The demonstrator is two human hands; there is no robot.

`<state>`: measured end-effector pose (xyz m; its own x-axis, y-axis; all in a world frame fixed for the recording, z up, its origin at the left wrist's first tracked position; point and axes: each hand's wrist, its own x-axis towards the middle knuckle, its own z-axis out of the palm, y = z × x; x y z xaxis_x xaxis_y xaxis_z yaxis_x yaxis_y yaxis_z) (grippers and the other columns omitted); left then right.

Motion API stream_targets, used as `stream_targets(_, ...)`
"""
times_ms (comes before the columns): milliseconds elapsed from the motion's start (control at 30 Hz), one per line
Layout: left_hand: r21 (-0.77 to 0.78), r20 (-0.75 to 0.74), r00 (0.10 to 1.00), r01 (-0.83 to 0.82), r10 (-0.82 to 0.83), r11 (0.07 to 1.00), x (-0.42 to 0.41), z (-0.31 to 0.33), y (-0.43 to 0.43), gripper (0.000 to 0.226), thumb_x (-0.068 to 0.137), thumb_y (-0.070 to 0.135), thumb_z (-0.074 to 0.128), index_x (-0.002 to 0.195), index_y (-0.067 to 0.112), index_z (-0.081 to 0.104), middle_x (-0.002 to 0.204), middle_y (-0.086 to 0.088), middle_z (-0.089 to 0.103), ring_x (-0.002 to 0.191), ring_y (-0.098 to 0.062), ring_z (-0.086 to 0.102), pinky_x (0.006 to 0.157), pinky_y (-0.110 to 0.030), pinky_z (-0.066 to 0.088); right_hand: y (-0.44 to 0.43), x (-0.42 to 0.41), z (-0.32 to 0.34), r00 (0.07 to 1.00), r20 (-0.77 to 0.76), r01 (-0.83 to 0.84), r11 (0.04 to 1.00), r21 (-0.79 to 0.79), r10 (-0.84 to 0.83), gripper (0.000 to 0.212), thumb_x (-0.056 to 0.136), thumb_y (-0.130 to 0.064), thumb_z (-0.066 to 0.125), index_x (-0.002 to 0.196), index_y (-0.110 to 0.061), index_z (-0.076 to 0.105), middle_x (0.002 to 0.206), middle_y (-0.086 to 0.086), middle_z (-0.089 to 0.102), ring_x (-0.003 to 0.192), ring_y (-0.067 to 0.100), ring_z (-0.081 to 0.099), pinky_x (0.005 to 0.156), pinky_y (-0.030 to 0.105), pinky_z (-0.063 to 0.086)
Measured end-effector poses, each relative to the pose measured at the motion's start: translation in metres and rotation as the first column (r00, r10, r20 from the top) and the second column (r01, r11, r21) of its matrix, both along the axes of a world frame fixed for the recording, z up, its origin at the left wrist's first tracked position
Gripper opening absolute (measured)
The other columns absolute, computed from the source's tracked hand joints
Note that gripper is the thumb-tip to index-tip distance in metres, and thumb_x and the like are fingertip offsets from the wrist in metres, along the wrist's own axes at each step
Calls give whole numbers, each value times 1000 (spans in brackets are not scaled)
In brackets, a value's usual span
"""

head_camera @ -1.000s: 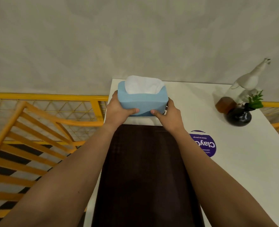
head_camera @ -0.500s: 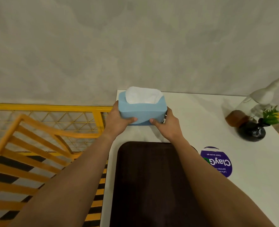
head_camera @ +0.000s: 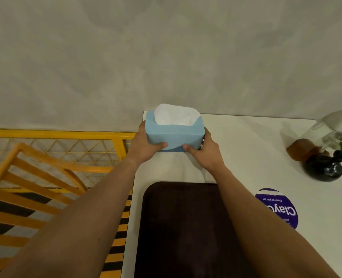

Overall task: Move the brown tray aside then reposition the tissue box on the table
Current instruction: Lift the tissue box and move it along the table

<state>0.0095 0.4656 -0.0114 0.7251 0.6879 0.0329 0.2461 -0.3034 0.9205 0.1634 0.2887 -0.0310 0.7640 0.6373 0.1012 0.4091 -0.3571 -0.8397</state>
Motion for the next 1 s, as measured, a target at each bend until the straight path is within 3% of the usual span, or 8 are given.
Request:
stream_targets(67,-8,-17,1000,-2,2,1000,4,0,6,101,70,28,90,150,22,30,134,7,51,114,-11,48,86,-26,45,5,7,1,1000,-11,-16,1000,-17,16,86,80,-52,79,148,-27,34,120,-19,51,101,7,52,70,6,38)
stream_targets(300,-40,-55,998,-14,12,999,20,-1,29,100,71,33,89,151,22,29,137,1,54,115,-18,52,91,-34,49,26,30,0,998,-33,-48,997,-60,46,88,82,-54,76,151,-23,31,132,-7,56,105,10,52,80,19,42)
stream_targets(433,-39,-113,993,-41,36,998,30,-8,44,89,70,43,87,143,21,41,135,-1,58,117,-21,56,85,-31,46,38,41,0,998,-29,-61,996,-69,59,85,84,-53,75,151,-24,32,123,-11,55,103,11,54,71,8,39)
stream_targets(700,21,-190,980,-49,52,999,37,-19,70,87,74,36,86,146,18,40,140,-6,57,126,-30,54,89,-31,43,60,58,-5,998,-3,-70,993,-90,70,86,84,-58,73,151,-23,33,134,-3,59,113,21,60,83,25,43)
stream_targets(1000,68,-179,978,-95,106,993,45,-25,75,73,77,33,84,138,12,50,134,-9,62,120,-29,58,85,-28,44,70,67,-6,996,2,-85,992,-92,85,89,84,-60,71,154,-26,27,133,-5,58,109,16,57,76,14,41)
